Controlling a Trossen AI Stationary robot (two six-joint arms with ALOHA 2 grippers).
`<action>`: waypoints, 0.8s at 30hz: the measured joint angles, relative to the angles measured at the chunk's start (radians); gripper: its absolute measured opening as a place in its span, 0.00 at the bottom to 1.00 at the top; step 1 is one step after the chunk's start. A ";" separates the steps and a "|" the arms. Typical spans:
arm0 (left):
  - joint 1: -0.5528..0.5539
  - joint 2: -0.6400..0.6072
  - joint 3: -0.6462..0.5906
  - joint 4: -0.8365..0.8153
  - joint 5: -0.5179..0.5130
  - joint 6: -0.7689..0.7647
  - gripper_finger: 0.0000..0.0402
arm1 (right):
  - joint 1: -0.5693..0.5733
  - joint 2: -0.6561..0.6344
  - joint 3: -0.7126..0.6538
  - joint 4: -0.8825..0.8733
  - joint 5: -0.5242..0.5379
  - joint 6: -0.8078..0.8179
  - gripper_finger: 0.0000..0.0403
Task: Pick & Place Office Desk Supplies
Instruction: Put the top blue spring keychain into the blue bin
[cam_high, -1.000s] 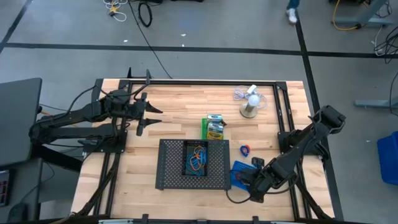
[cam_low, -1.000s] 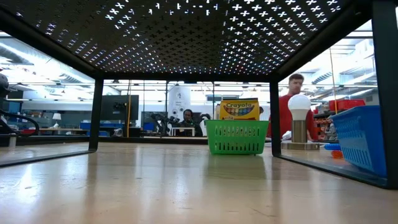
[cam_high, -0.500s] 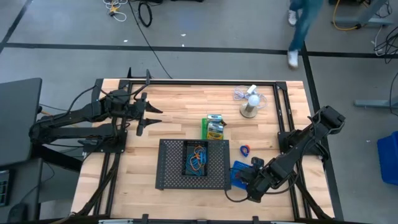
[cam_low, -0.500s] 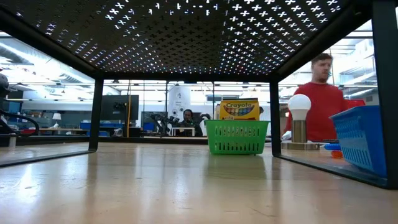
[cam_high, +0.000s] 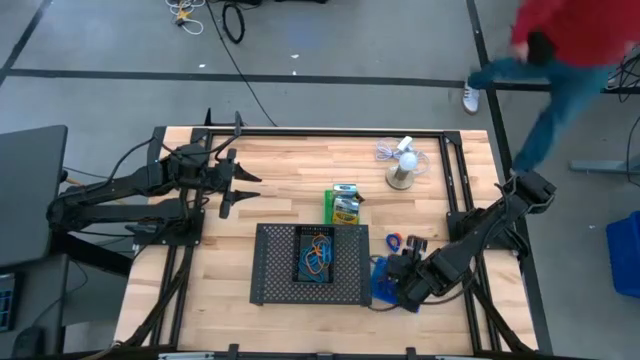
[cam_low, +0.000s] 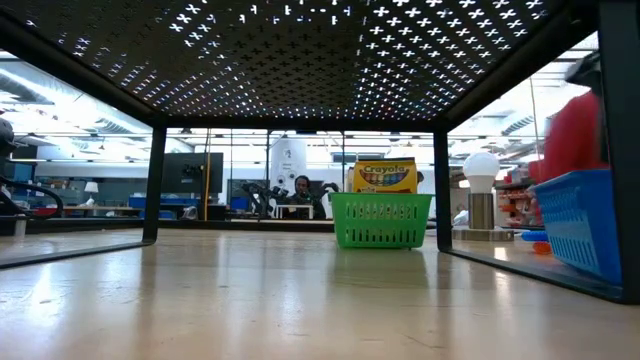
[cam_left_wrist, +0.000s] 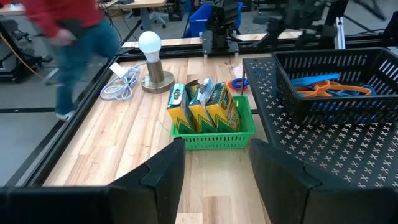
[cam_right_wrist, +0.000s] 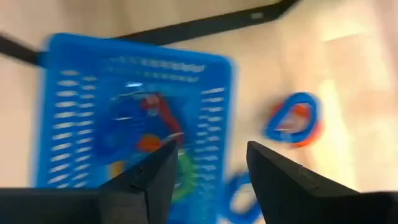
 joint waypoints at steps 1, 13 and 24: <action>0.000 0.000 0.000 0.000 0.000 0.000 0.47 | -0.012 -0.001 0.000 -0.020 0.009 -0.014 0.50; 0.000 0.000 0.000 0.000 0.000 0.000 0.47 | -0.191 -0.038 0.000 -0.089 0.062 -0.279 0.50; 0.000 0.000 0.000 0.001 0.000 0.004 0.47 | -0.297 -0.304 -0.281 0.250 -0.029 -0.361 0.50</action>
